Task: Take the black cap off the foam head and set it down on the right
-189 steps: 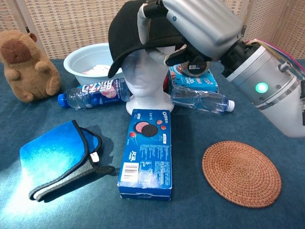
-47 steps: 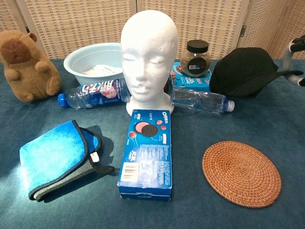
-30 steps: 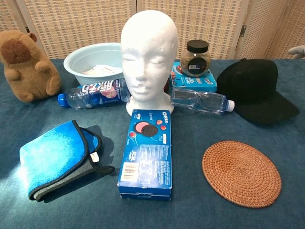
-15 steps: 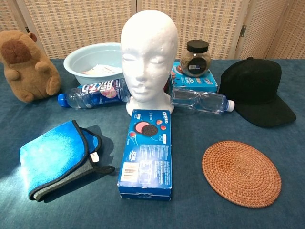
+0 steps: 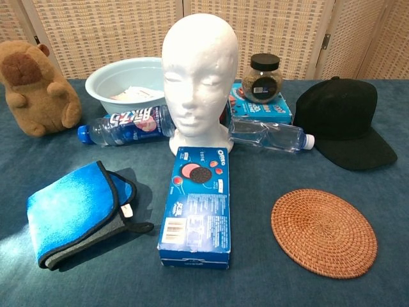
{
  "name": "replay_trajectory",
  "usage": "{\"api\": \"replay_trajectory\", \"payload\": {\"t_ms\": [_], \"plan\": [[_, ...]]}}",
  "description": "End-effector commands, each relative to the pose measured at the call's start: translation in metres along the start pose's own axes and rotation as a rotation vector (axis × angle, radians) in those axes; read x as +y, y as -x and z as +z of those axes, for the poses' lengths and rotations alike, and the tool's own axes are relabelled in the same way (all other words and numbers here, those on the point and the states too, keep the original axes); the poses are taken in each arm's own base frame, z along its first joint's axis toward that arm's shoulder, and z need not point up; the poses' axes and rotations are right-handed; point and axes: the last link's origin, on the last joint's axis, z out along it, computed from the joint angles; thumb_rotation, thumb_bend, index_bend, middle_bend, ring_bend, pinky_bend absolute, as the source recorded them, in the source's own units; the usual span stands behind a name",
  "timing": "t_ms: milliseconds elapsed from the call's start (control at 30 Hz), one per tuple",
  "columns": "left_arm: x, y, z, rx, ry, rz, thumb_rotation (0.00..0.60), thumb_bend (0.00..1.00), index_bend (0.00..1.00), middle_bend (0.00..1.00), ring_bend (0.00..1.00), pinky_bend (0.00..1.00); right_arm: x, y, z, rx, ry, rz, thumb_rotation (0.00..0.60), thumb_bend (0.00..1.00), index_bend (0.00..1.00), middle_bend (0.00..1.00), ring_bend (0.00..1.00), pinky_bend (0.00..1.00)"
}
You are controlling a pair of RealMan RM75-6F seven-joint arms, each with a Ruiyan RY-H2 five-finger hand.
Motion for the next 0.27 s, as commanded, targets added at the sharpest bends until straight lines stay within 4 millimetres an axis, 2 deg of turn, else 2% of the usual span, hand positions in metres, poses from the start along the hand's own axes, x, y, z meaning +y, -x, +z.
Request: {"api": "replay_trajectory", "payload": {"t_ms": [33,267], "plan": [[0.0007,0.0,0.0003,0.001,0.002,0.0,0.6,0.19,0.2,0.04,0.01,0.0,0.001,-0.0018,-0.0046,-0.004,0.001,0.011,0.6,0.0,0.31,0.27,0.21,0.28],[0.0019,-0.0001,0.0011,0.001,0.002,0.002,0.6,0.19,0.2,0.04,0.01,0.0,-0.0042,-0.0015,-0.0113,-0.02,-0.025,0.015,0.6,0.0,0.31,0.27,0.21,0.28]]}}
